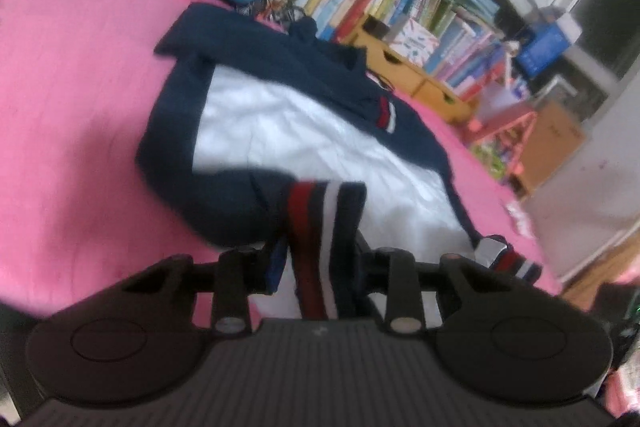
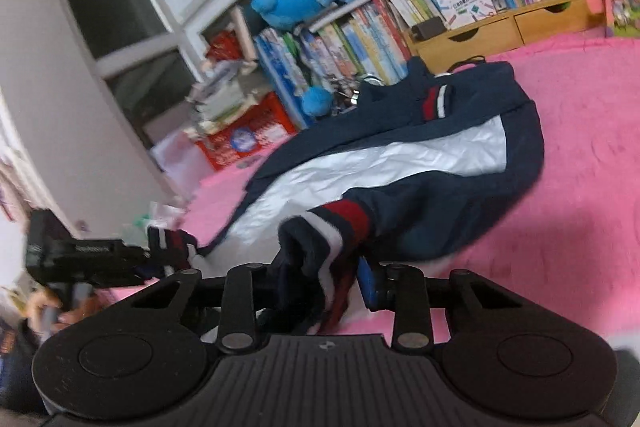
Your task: Fold clothes
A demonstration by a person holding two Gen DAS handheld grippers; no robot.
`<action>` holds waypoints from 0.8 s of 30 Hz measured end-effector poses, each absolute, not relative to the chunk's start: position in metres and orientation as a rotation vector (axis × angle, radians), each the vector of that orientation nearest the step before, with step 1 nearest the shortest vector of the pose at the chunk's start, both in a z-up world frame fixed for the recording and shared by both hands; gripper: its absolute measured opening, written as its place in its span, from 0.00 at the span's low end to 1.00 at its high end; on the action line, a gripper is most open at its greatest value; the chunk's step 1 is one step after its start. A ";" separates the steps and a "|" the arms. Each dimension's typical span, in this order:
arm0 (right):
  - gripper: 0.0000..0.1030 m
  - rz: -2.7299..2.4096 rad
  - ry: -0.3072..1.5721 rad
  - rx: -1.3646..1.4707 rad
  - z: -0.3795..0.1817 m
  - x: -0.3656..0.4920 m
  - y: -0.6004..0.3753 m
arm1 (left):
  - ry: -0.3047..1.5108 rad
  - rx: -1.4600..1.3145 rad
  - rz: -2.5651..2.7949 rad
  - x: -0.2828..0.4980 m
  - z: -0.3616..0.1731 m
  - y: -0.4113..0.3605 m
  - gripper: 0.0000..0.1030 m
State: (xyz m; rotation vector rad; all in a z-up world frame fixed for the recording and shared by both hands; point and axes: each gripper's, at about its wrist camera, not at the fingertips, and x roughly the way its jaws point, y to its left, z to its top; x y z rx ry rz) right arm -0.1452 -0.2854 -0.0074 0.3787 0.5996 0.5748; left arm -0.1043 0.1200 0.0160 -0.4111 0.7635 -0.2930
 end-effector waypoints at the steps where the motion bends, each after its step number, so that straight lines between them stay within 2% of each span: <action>1: 0.32 0.562 0.613 0.377 -0.008 -0.134 -0.279 | 0.763 -0.383 -0.280 -0.096 0.015 0.115 0.30; 9: 0.32 0.494 0.704 0.353 -0.032 -0.071 -0.252 | 0.766 -0.200 -0.221 -0.067 -0.004 0.096 0.38; 14: 0.30 0.463 0.717 0.338 -0.044 -0.060 -0.248 | 0.612 -0.072 -0.185 -0.094 0.032 0.106 0.37; 15: 0.30 0.457 0.716 0.342 -0.045 -0.059 -0.248 | 0.574 -0.025 -0.183 -0.102 0.040 0.110 0.39; 17: 0.30 0.430 0.711 0.353 -0.043 -0.056 -0.248 | 0.534 0.052 -0.195 -0.116 0.052 0.117 0.51; 21: 0.32 0.344 0.662 0.374 -0.035 -0.047 -0.247 | 0.535 0.127 -0.247 -0.134 0.061 0.128 0.52; 24: 0.32 0.305 0.663 0.413 -0.032 -0.028 -0.245 | 0.554 0.156 -0.303 -0.137 0.055 0.121 0.58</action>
